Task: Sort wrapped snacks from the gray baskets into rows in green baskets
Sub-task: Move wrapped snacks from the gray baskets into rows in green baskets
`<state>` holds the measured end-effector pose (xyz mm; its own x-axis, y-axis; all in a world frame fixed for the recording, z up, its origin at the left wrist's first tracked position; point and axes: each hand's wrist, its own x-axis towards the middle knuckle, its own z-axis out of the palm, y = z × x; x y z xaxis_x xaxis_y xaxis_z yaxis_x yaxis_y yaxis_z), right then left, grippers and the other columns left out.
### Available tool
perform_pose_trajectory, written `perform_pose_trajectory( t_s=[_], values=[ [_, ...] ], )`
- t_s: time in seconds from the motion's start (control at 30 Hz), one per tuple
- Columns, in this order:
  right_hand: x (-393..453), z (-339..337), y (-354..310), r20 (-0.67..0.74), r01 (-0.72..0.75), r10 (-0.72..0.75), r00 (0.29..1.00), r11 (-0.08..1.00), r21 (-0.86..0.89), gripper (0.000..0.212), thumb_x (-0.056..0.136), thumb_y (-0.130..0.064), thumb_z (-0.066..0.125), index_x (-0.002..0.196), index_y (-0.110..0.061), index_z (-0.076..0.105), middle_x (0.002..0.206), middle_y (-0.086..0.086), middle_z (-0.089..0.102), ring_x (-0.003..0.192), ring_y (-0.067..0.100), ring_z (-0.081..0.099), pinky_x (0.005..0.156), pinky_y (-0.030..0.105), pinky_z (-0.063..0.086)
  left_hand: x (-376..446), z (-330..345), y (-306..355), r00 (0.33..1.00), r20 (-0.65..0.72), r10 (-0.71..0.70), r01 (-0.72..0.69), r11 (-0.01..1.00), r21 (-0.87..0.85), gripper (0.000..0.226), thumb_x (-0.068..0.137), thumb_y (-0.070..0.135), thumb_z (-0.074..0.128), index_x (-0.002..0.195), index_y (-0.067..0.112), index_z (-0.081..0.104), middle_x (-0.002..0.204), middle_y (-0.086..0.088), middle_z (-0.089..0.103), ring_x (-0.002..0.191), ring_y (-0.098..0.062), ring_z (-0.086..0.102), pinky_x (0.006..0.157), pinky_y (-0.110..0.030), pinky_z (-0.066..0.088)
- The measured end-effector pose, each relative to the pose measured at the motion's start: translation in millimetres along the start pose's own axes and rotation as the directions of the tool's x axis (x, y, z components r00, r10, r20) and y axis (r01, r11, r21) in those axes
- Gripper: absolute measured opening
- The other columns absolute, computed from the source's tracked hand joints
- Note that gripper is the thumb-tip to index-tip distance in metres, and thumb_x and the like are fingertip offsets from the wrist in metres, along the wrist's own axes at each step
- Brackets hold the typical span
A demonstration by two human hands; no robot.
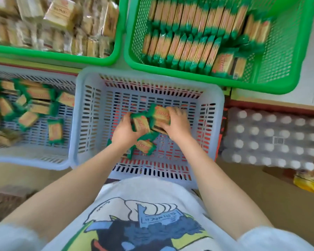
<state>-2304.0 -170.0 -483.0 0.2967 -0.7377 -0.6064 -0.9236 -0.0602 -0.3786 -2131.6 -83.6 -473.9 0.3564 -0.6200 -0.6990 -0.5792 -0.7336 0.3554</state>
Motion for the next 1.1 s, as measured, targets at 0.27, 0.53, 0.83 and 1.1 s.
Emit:
perform_pose_trajectory(
  t_s=[0.27,0.53,0.83,1.1],
  values=[
    [-13,-17,0,-0.125,-0.064,0.080,0.989,0.990,0.129,0.054,0.082,-0.041,0.073,0.124,-0.010,0.057,0.119,0.013,0.048,0.116,0.031,0.045,0.091,0.037,0.041,9,-3,7,0.980,-0.016,-0.198,0.184,0.936,-0.299,0.096,0.078,0.031,0.086,0.153,0.022,0.027,0.117,-0.004,0.064,0.106,-0.029,0.064,0.080,-0.040,0.053],
    [-18,-2,7,0.109,-0.077,0.070,0.992,0.995,0.063,0.059,0.088,-0.046,0.072,0.137,-0.019,0.054,0.138,0.007,0.051,0.130,0.029,0.045,0.100,0.041,0.044,11,-4,-3,0.977,0.036,-0.211,0.199,0.834,-0.515,0.084,0.081,0.016,0.084,0.150,0.023,0.037,0.111,0.000,0.064,0.107,-0.023,0.064,0.086,-0.037,0.052],
    [-22,0,-17,0.236,-0.195,0.136,0.962,0.949,0.247,0.049,0.084,-0.041,0.079,0.122,-0.017,0.060,0.120,0.002,0.066,0.096,0.015,0.064,0.073,0.029,0.051,0,-18,-24,0.982,0.042,-0.184,0.179,0.841,-0.511,0.072,0.084,0.019,0.081,0.145,0.019,0.043,0.119,-0.006,0.064,0.106,-0.027,0.064,0.088,-0.043,0.056],
    [-52,-34,-45,0.255,-0.194,-0.015,0.967,0.607,0.771,0.047,0.084,-0.046,0.074,0.119,-0.016,0.068,0.116,0.001,0.074,0.113,0.020,0.065,0.107,0.049,0.044,-31,-59,-20,0.960,0.281,0.017,0.208,0.629,-0.749,0.030,0.096,0.011,0.065,0.125,0.013,0.058,0.108,0.000,0.072,0.101,-0.019,0.068,0.081,-0.030,0.051]
  ],
)
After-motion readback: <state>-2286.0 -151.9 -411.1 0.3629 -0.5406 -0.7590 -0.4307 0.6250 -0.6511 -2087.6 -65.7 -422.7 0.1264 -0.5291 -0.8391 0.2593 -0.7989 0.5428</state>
